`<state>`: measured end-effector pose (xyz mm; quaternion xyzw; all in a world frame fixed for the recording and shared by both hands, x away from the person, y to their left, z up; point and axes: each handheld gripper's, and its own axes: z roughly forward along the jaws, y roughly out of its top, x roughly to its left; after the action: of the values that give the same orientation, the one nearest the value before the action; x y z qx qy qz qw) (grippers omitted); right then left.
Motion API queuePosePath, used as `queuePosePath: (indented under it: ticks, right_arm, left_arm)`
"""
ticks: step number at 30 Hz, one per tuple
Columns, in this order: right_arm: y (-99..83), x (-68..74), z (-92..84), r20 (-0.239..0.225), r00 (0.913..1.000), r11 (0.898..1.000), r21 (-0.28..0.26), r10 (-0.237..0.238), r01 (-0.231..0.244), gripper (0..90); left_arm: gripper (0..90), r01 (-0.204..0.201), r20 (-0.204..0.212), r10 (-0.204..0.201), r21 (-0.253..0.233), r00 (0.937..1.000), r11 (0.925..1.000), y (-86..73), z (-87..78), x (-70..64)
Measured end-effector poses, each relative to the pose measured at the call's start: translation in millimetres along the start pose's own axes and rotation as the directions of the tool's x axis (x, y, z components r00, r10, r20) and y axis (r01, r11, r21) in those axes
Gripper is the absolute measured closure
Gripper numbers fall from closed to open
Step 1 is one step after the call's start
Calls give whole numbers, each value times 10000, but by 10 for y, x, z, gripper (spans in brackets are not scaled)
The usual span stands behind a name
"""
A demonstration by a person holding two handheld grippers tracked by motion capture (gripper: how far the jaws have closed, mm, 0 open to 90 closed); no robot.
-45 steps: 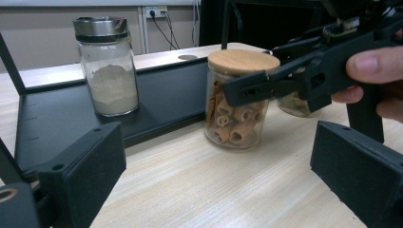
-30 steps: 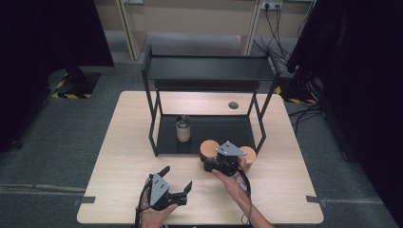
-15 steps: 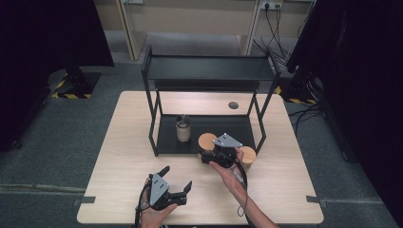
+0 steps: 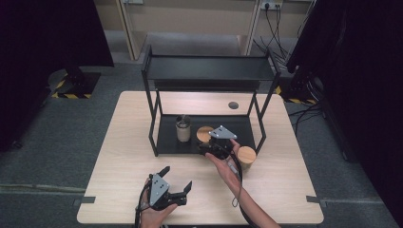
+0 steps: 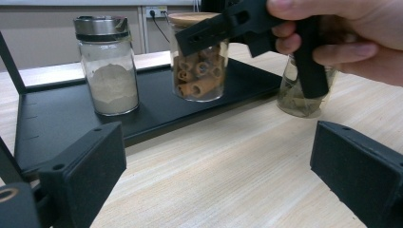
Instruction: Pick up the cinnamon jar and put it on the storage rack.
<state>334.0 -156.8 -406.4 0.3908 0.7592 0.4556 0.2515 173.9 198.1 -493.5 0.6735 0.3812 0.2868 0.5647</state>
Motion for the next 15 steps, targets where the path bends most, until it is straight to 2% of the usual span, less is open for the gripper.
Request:
queuePosePath:
  ticks: [9, 15]
  right_arm:
    - [85, 18, 207, 354, 9991, 9996, 119, 249, -253, 258]
    - [106, 30, 318, 552, 9983, 9996, 184, 195, -205, 258]
  left_arm:
    - [37, -4, 10, 4, -14, 10000, 10000, -1, -2, 3]
    - [37, -12, 6, 12, 1, 10000, 10000, -1, -1, 9]
